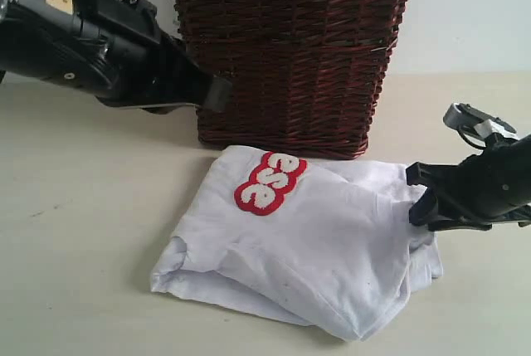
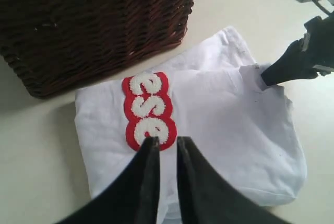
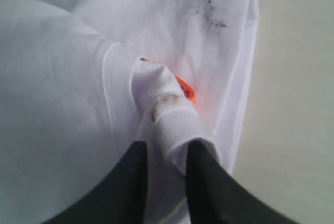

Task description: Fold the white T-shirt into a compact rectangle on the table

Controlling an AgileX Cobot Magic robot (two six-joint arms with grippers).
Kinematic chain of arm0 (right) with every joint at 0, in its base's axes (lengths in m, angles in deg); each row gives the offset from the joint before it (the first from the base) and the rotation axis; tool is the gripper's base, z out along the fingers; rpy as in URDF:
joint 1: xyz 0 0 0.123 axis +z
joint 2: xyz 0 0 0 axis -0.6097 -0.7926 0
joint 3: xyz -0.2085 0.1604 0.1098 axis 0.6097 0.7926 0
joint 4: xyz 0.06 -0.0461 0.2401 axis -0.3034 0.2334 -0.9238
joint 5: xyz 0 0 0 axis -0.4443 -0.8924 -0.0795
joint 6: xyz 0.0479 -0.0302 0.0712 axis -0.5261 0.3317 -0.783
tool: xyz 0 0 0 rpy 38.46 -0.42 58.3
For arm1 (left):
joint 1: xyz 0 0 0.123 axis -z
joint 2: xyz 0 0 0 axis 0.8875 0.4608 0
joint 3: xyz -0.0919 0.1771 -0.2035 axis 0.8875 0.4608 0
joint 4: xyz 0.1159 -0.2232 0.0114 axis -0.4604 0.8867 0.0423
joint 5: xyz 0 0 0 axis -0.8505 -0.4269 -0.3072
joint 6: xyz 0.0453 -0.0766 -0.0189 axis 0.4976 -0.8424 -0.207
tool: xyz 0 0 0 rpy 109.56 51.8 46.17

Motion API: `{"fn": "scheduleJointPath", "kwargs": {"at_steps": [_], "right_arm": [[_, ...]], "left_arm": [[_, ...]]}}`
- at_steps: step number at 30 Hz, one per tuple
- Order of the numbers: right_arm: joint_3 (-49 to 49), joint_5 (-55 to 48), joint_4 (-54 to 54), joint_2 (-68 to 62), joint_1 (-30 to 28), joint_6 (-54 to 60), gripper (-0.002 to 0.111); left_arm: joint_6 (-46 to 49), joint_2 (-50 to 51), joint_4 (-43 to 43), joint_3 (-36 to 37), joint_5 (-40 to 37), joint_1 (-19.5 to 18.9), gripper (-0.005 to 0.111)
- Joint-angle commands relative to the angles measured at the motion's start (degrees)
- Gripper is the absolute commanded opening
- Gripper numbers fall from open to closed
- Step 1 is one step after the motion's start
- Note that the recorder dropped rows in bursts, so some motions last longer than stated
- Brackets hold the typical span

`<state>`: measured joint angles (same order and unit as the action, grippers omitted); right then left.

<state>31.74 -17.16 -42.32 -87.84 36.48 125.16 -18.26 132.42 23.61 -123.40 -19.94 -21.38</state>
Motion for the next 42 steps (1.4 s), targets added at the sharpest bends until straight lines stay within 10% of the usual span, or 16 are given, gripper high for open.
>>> {"fn": "scheduleJointPath", "kwargs": {"at_steps": [1,17,27,34,42], "right_arm": [[-0.1,2.9,-3.5,0.8,-0.2,6.6,0.002],[-0.2,19.7,-7.0,5.4,-0.2,12.1,0.0],[-0.7,24.9,-8.2,5.6,-0.2,13.5,0.038],[-0.5,16.6,-8.3,8.9,1.9,12.6,0.001],[0.2,16.1,2.8,2.3,14.3,7.2,0.0]], "left_arm": [[0.0,-1.6,0.8,3.6,5.5,-0.1,0.014],[0.0,-1.7,0.9,5.3,7.4,-0.1,0.014],[0.0,-4.5,1.0,7.5,8.0,-0.1,0.014],[0.0,-12.2,1.2,14.0,14.2,-0.1,0.014],[-0.4,-17.2,3.0,20.2,16.5,-0.1,0.014]]}}
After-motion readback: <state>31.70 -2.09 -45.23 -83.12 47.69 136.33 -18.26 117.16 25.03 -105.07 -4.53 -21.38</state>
